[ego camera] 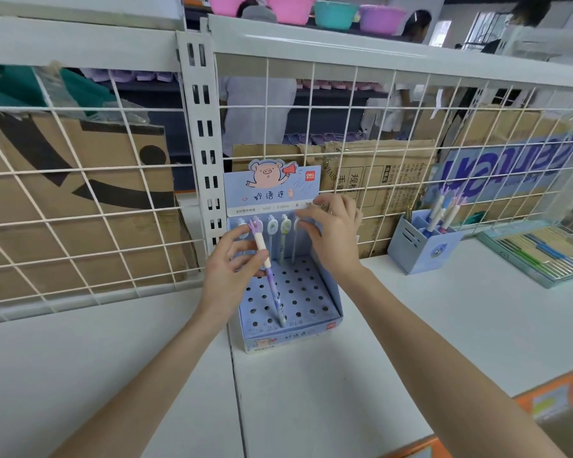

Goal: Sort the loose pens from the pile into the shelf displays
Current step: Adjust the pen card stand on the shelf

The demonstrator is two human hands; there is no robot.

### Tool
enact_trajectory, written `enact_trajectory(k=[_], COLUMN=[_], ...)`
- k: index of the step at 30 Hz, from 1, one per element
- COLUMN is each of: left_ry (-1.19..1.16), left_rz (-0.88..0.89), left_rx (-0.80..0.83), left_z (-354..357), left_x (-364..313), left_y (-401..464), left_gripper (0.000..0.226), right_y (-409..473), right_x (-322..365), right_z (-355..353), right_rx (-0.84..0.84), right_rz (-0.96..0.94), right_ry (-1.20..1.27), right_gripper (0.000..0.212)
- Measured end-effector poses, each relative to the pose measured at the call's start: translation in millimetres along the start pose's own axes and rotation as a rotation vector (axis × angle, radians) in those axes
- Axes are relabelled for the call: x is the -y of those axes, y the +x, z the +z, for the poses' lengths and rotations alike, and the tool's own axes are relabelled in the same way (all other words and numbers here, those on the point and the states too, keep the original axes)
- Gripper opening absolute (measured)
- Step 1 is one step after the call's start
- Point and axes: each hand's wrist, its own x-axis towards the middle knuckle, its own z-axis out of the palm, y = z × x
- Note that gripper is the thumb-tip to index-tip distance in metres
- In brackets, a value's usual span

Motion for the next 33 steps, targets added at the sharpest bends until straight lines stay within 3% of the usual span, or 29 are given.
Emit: enact_trajectory(k=[9,13,16,19,23,33], left_ry=[0.031,0.052,0.037,0.052,0.083,0.303], left_rz=[-0.01,-0.016,0.0,0.013,0.031,0.165], left_rx=[0.03,0.045,0.069,0.089,0.097,0.189], left_z=[-3,-2,1,10,32,128], left_x=[1,-5,-12,-15,-17,-24], left_y=[-1,-2,-6,-14,-26,-36], left_gripper=[0.042,0.043,0.05,0.059,0.064,0.065], right_y=[0,-6,-13,-16,-25,-16], right_x=[1,7,20,33,29,-48], right_z=[1,-4,-29,-60,-82,-142], right_rx=[-0.039,0.022,0.102,0.195,0.397,0.476], right_rz=[0.034,0.094,0.291,0.391,0.398,0.468], right_ry=[-0.008,0.023,0.374,0.659,0.791,1.005], right_gripper=[0.014,0.024,0.034,0.019,0.015,0.015])
